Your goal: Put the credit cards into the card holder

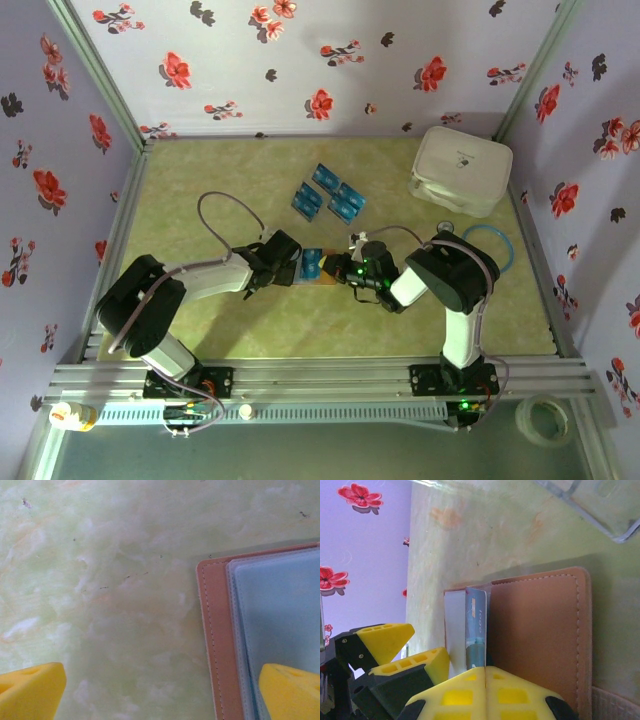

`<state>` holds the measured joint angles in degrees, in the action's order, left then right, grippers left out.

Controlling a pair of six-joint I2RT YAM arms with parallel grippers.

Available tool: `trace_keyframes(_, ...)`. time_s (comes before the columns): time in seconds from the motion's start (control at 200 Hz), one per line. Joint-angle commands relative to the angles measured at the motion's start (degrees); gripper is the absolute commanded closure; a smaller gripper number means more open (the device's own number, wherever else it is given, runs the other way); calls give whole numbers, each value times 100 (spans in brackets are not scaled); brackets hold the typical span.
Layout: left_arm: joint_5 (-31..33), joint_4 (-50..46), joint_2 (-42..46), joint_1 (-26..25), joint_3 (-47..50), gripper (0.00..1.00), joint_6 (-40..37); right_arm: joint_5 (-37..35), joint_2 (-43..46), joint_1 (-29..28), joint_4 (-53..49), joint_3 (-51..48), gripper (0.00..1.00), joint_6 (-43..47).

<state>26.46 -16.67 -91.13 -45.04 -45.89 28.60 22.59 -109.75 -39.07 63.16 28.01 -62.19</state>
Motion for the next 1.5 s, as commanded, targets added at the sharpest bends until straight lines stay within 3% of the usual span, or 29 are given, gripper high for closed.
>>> trace_keyframes(0.0,160,-173,-11,-32,168,0,87,111,-46,-48,-133,-75,100,13)
trace_keyframes(1.495,163,-111,7,-32,217,0,102,410,41,-48,-1118,238,100,341)
